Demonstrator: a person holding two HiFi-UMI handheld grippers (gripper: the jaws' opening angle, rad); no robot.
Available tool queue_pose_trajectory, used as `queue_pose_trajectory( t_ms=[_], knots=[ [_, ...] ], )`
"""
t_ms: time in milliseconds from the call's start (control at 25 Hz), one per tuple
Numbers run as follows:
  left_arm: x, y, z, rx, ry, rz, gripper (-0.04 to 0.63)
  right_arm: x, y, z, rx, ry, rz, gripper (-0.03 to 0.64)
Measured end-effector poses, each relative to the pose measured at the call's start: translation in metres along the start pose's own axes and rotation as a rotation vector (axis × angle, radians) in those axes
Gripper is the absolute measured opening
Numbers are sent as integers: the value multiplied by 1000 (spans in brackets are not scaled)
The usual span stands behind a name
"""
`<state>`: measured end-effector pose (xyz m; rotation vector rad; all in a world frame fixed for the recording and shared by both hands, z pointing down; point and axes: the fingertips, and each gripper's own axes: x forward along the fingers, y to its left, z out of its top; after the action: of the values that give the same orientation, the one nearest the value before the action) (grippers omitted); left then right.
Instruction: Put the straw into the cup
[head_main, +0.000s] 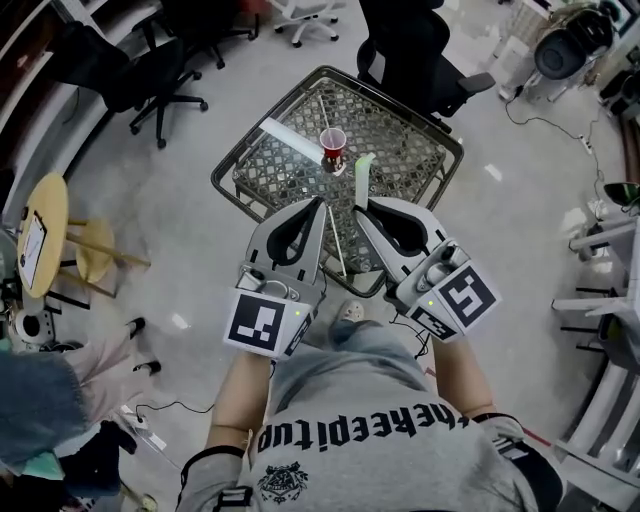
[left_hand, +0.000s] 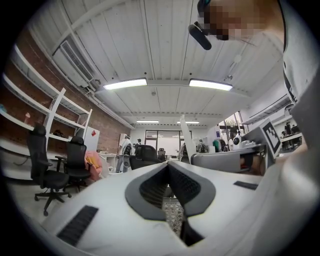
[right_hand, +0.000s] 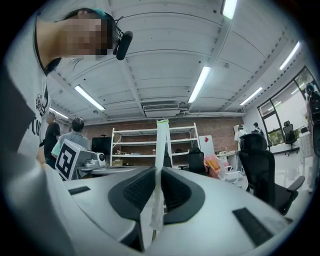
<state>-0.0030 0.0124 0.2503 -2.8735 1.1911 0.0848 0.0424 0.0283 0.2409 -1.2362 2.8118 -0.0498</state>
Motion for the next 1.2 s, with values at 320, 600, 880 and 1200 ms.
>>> queue_pose_trajectory(
  t_ms=[320, 600, 880, 1200],
  knots=[
    [19, -11, 0, 37, -9, 21, 28, -6, -19, 0, 3, -20, 39, 49],
    [21, -12, -3, 47, 5, 34, 28, -5, -21, -1, 6, -24, 57, 49],
    [31, -5, -5, 42, 1, 11, 28, 1, -31, -4, 15, -19, 27, 49],
    [41, 9, -15, 36, 38, -55, 28, 16, -43, -8, 26, -20, -41, 49]
  ],
)
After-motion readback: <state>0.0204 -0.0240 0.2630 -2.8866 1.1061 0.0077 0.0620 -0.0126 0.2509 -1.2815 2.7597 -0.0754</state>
